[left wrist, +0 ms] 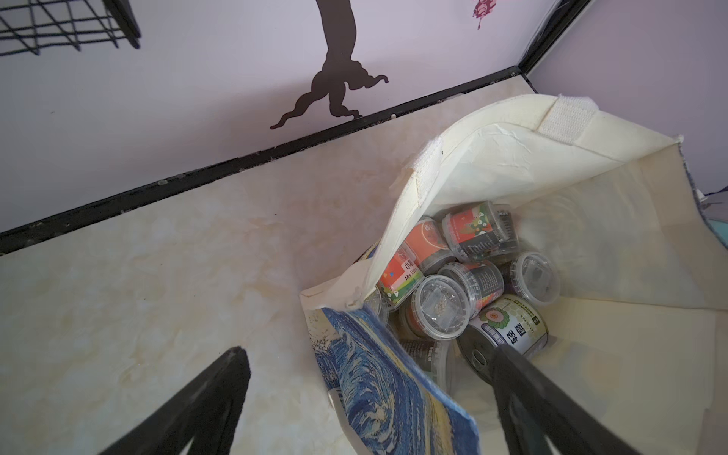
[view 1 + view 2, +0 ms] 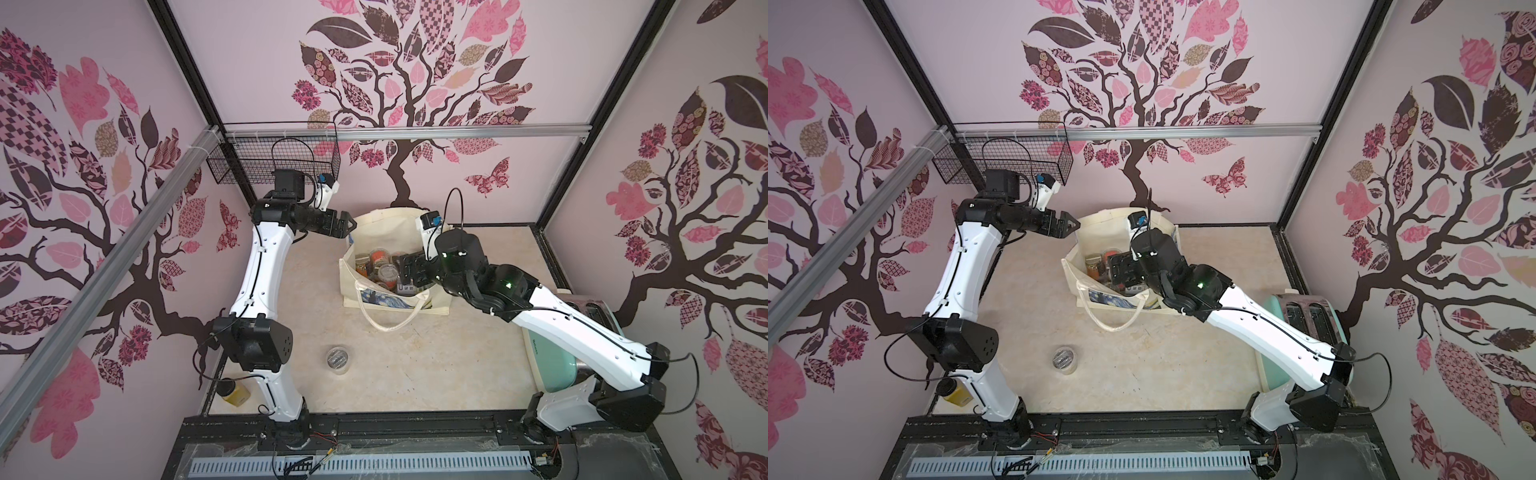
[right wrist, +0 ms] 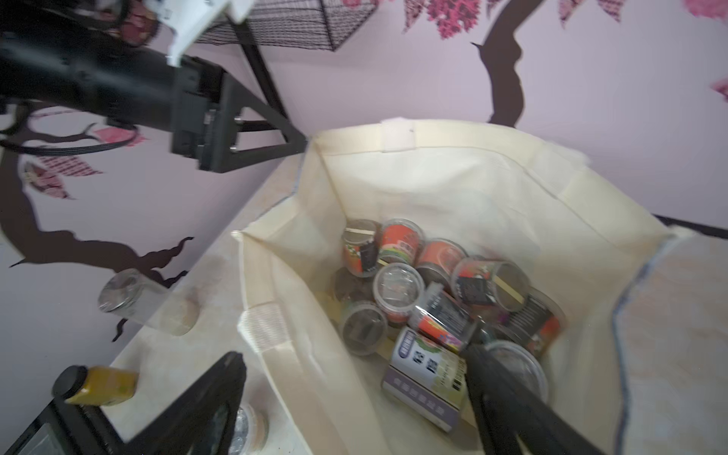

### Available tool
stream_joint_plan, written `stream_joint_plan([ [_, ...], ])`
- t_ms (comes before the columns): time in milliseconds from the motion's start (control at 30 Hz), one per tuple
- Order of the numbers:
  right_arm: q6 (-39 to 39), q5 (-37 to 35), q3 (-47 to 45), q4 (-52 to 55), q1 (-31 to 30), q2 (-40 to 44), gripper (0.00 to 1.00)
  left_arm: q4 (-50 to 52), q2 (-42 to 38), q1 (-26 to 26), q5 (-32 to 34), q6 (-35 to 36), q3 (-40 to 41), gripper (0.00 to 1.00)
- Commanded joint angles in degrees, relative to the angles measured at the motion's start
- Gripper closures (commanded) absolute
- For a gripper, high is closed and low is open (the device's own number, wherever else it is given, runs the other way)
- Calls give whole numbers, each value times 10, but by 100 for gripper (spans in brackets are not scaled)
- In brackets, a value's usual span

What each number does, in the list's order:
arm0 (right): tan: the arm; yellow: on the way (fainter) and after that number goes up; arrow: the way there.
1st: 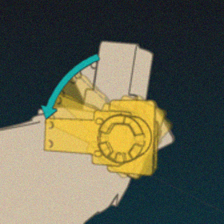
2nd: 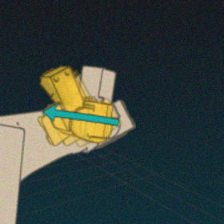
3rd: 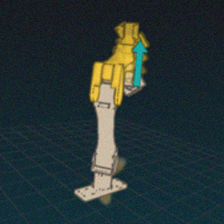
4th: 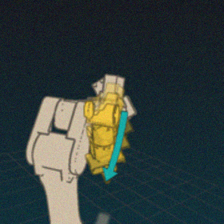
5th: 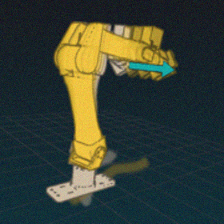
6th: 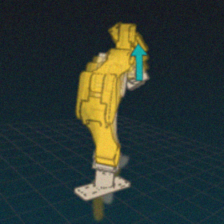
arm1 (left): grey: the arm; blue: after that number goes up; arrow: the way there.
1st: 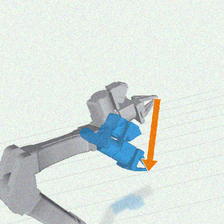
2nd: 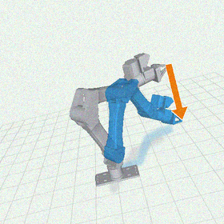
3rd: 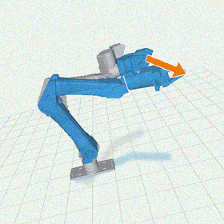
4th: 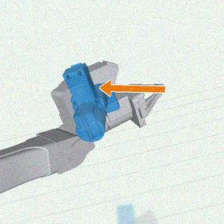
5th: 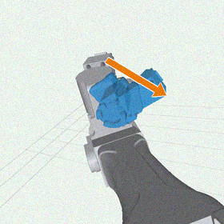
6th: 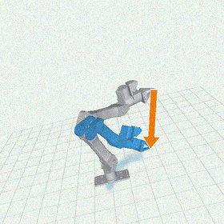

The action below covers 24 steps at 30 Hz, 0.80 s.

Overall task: Take out the seed jars from the canvas bag
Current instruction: Adjust the canvas bag at the center of the board.

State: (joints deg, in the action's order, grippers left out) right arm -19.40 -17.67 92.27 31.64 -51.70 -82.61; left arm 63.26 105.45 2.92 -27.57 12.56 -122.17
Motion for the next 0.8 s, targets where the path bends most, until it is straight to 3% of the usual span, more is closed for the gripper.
stream_joint_plan([
  [0,-51,-18,24,131,25,-17,10,17,10,-1,-34,45,-24,2],
  [133,-79,24,15,173,91,-21,13,-5,25,0,-28,59,-25,2],
  [367,-92,24,9,210,110,-52,21,-14,63,0,-39,70,-59,9],
  [433,-99,29,3,211,115,-56,28,-15,77,0,-48,75,-65,19],
  [633,-112,28,1,201,123,-65,52,12,116,0,-71,99,-89,35],
  [767,-97,17,5,191,128,-70,65,40,130,0,-89,118,-113,64],
])
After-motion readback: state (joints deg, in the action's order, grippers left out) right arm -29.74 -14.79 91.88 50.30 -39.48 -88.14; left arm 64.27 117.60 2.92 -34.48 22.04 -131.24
